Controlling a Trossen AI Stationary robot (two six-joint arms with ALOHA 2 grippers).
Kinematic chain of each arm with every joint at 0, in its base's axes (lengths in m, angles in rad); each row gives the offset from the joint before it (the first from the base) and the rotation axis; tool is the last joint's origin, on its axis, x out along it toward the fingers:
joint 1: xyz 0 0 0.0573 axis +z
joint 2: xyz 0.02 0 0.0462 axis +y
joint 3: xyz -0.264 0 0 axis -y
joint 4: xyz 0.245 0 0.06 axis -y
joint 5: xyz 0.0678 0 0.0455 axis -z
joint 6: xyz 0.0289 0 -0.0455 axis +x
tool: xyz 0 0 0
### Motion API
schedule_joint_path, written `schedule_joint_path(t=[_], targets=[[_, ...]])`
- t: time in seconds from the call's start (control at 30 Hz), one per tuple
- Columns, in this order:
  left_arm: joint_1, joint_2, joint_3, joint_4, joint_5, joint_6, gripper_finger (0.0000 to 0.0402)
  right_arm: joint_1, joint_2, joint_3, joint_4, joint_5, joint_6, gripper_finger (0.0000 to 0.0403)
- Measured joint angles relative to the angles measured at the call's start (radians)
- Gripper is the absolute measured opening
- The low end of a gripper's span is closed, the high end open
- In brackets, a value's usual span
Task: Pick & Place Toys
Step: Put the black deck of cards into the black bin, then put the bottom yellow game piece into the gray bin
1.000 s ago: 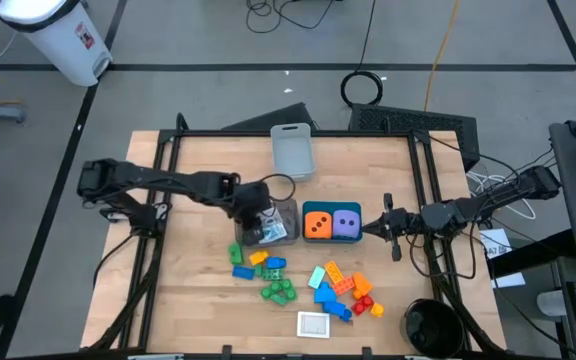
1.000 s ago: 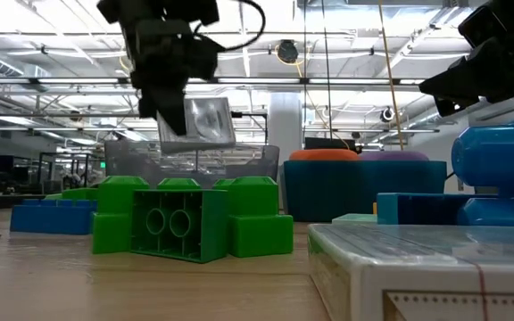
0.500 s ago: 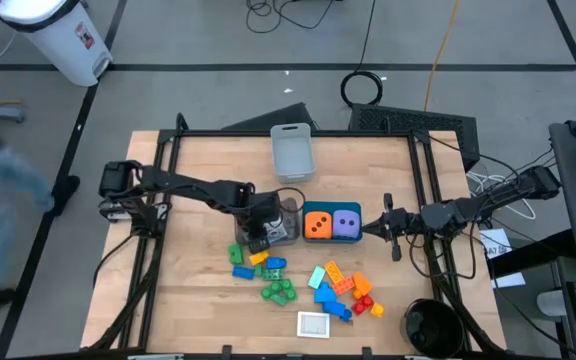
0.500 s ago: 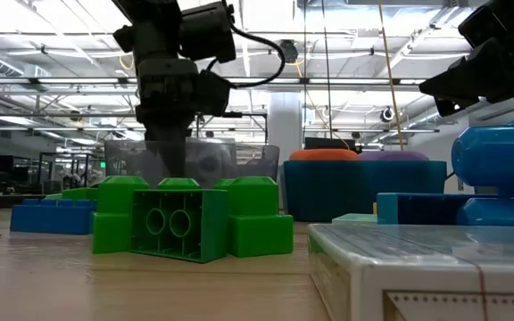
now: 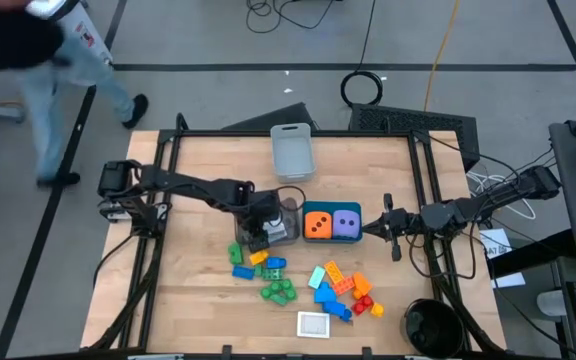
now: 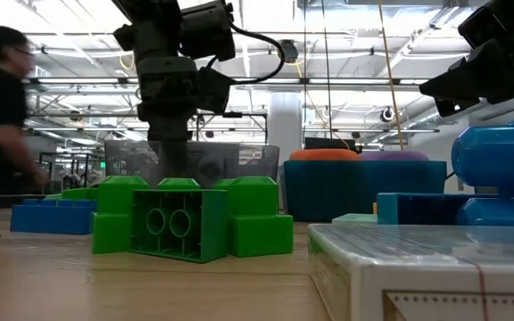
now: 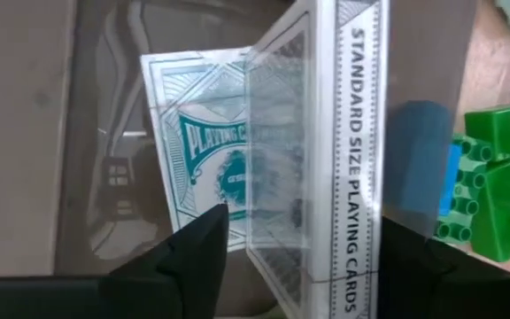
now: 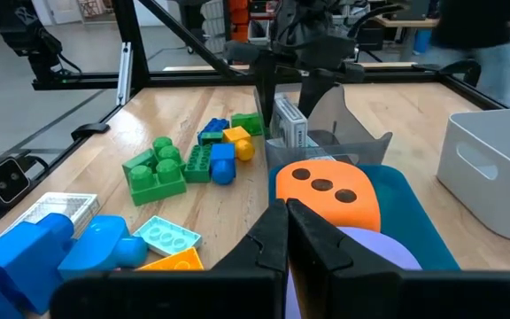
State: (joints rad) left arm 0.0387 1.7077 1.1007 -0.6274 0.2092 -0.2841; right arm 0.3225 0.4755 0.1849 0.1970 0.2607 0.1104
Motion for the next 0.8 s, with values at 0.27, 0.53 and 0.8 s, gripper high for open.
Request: schedule_joint_path(t=[0.27, 0.53, 0.8], targets=[[0.044, -0.027, 0.000, -0.025, 0.000, -0.017, 0.0243, 0.000, 0.000, 0.000, 0.000, 0.000, 0.000, 0.0000], [0.078, -0.087, 0.001, -0.034, -0.011, -0.033, 0.0243, 0.000, 0.008, 0.000, 0.002, 0.000, 0.000, 0.0000], [0.085, -0.189, 0.003, -0.033, -0.091, -0.035, 0.0243, 0.000, 0.016, 0.000, 0.008, -0.001, 0.000, 0.0000]])
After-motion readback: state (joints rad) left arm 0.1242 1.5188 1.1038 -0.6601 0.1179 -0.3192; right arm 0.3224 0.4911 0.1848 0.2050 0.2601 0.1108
